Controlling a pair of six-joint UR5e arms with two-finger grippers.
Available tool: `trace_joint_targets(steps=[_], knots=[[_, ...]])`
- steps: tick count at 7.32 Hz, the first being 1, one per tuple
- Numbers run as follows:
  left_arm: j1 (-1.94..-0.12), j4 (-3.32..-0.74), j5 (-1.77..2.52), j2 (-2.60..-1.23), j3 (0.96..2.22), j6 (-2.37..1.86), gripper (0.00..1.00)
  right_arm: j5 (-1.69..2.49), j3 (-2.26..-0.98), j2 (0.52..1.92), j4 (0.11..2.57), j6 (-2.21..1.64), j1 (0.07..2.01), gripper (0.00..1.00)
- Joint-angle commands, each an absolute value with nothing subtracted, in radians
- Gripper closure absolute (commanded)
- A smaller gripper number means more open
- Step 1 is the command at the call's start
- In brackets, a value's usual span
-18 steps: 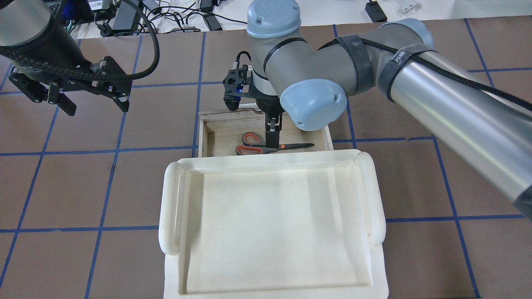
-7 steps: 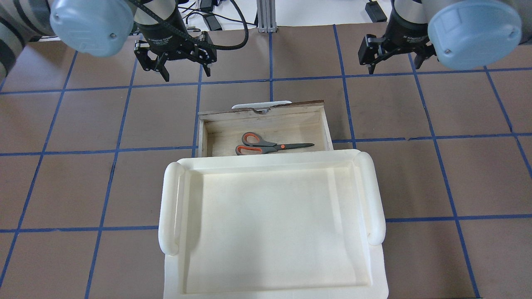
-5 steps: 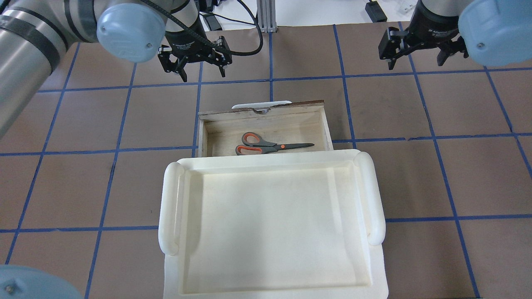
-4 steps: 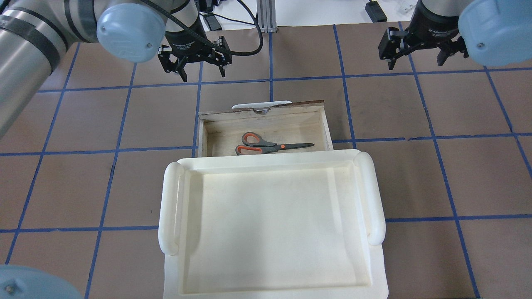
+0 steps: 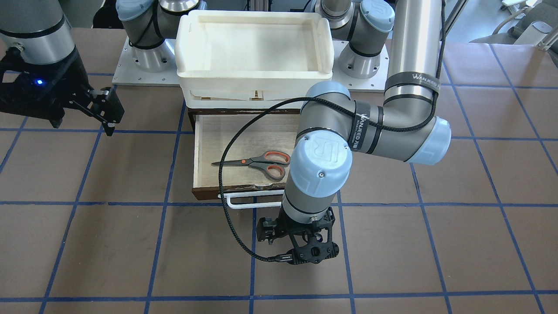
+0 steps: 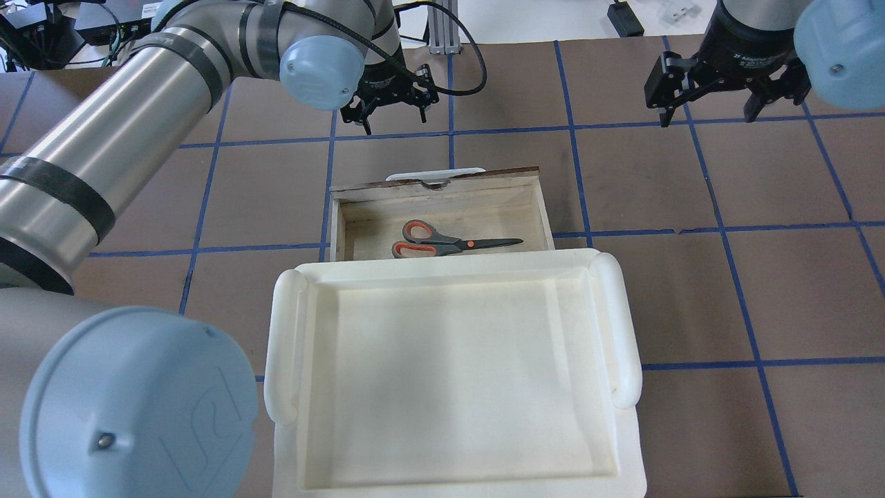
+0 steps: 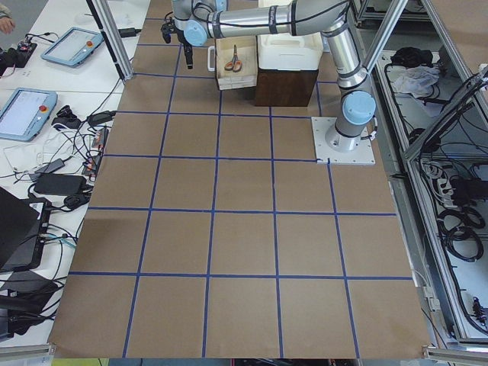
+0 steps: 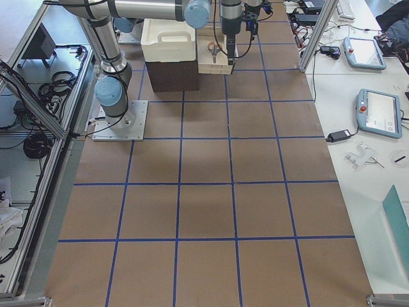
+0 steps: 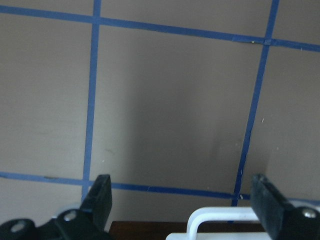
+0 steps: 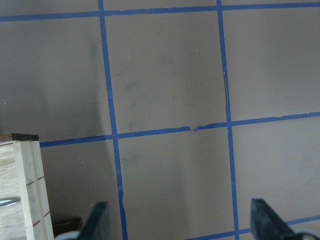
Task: Put scissors in drawer and close it
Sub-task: 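Raise the right gripper away while moving the left gripper above the drawer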
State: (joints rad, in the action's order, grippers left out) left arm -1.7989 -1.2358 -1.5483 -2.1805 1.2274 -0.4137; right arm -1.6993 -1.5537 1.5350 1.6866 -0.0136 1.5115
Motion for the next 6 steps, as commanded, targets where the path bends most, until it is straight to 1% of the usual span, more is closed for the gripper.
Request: trace_joint_targets(steps=[1,3,6], knots=[[-1.828,-1.209,-1.546,-2.224,1.224,-0.426,0.0,-1.694,-1.549,1.514,1.693,-0.015,1.514,0.0],[-1.876,-1.209,-1.542,-2.249,1.224,-0.425,0.0,-1.697,-1.554,1.517,1.683,-0.081,1.519,0.0],[-1.878,-1.229,-1.497,-2.276,1.224,-0.358,0.0,-1.686,-1.554,1.526,1.645,-0.08,1.545,0.0]])
